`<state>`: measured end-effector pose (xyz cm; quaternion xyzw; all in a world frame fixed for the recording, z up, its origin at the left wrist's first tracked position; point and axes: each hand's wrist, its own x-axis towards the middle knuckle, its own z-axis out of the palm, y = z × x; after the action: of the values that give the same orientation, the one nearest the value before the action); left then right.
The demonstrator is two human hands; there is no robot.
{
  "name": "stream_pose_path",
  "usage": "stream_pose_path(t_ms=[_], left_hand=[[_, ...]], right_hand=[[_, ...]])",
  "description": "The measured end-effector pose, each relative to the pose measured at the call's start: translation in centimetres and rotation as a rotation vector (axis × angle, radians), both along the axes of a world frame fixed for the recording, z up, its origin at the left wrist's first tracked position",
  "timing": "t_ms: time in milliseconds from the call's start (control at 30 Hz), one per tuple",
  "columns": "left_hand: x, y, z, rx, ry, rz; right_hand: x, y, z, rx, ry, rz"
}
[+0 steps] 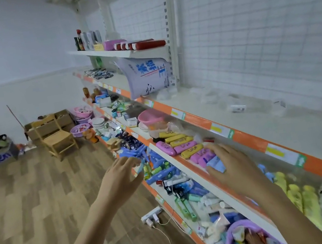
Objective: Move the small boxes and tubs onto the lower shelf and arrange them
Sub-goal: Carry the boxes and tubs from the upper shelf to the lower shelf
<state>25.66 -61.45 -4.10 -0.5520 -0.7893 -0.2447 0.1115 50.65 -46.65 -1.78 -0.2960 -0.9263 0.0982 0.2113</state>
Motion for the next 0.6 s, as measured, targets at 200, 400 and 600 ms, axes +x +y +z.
stream_pose_path(t_ms=[200,400,600], left_hand=[[-5.6,10.3,0.8,-0.007,0.019,0.005],[-12.0,20.7,2.9,-0.017,0.023,0.023],[-16.9,29.5,4.7,-0.012,0.028,0.004]], right_hand=[[-6.2,10.5,1.0,0.057,0.026,-0.006],[-12.7,21.4,3.3,0.078,0.068,0.039],[-18.7,30.1,4.9,0.07,0.056,0.048]])
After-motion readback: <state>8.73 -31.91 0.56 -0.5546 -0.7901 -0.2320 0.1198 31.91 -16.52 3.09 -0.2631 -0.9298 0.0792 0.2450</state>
